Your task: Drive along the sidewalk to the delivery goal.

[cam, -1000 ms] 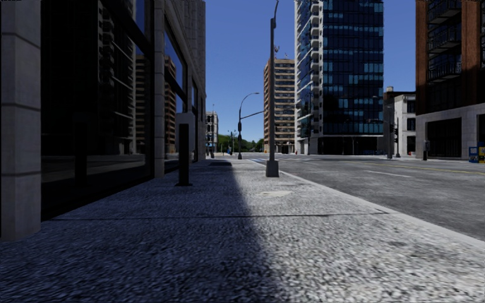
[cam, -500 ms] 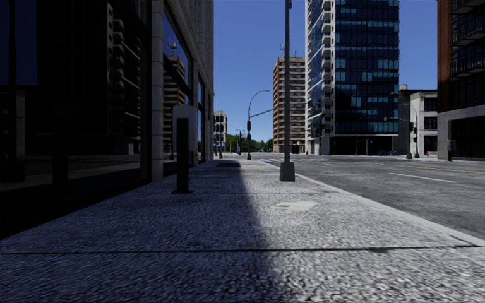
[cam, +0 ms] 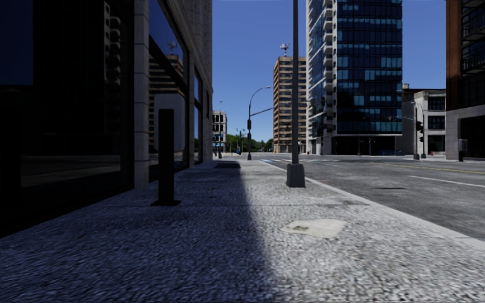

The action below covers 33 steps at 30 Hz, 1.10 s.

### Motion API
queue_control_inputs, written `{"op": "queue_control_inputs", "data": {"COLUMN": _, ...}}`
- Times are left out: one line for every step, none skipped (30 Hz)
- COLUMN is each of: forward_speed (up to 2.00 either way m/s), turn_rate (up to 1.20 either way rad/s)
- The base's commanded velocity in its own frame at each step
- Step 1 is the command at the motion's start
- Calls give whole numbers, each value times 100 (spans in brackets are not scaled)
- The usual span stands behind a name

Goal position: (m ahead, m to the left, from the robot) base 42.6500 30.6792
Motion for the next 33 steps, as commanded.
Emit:
{"op": "queue_control_inputs", "data": {"forward_speed": 200, "turn_rate": 25}}
{"op": "queue_control_inputs", "data": {"forward_speed": 200, "turn_rate": 35}}
{"op": "queue_control_inputs", "data": {"forward_speed": 200, "turn_rate": 35}}
{"op": "queue_control_inputs", "data": {"forward_speed": 200, "turn_rate": 38}}
{"op": "queue_control_inputs", "data": {"forward_speed": 200, "turn_rate": 37}}
{"op": "queue_control_inputs", "data": {"forward_speed": 200, "turn_rate": 0}}
{"op": "queue_control_inputs", "data": {"forward_speed": 200, "turn_rate": 0}}
{"op": "queue_control_inputs", "data": {"forward_speed": 200, "turn_rate": 0}}
{"op": "queue_control_inputs", "data": {"forward_speed": 200, "turn_rate": 0}}
{"op": "queue_control_inputs", "data": {"forward_speed": 200, "turn_rate": 0}}
{"op": "queue_control_inputs", "data": {"forward_speed": 200, "turn_rate": 0}}
{"op": "queue_control_inputs", "data": {"forward_speed": 200, "turn_rate": 0}}
{"op": "queue_control_inputs", "data": {"forward_speed": 200, "turn_rate": 0}}
{"op": "queue_control_inputs", "data": {"forward_speed": 200, "turn_rate": 0}}
{"op": "queue_control_inputs", "data": {"forward_speed": 200, "turn_rate": 0}}
{"op": "queue_control_inputs", "data": {"forward_speed": 200, "turn_rate": 0}}
{"op": "queue_control_inputs", "data": {"forward_speed": 200, "turn_rate": 0}}
{"op": "queue_control_inputs", "data": {"forward_speed": 200, "turn_rate": 0}}
{"op": "queue_control_inputs", "data": {"forward_speed": 200, "turn_rate": 0}}
{"op": "queue_control_inputs", "data": {"forward_speed": 200, "turn_rate": 0}}
{"op": "queue_control_inputs", "data": {"forward_speed": 200, "turn_rate": 0}}
{"op": "queue_control_inputs", "data": {"forward_speed": 200, "turn_rate": 0}}
{"op": "queue_control_inputs", "data": {"forward_speed": 200, "turn_rate": 0}}
{"op": "queue_control_inputs", "data": {"forward_speed": 200, "turn_rate": 0}}
{"op": "queue_control_inputs", "data": {"forward_speed": 200, "turn_rate": 0}}
{"op": "queue_control_inputs", "data": {"forward_speed": 200, "turn_rate": 0}}
{"op": "queue_control_inputs", "data": {"forward_speed": 200, "turn_rate": 0}}
{"op": "queue_control_inputs", "data": {"forward_speed": 200, "turn_rate": 0}}
{"op": "queue_control_inputs", "data": {"forward_speed": 200, "turn_rate": 0}}
{"op": "queue_control_inputs", "data": {"forward_speed": 200, "turn_rate": 0}}
{"op": "queue_control_inputs", "data": {"forward_speed": 200, "turn_rate": 0}}
{"op": "queue_control_inputs", "data": {"forward_speed": 200, "turn_rate": 0}}
{"op": "queue_control_inputs", "data": {"forward_speed": 200, "turn_rate": 0}}
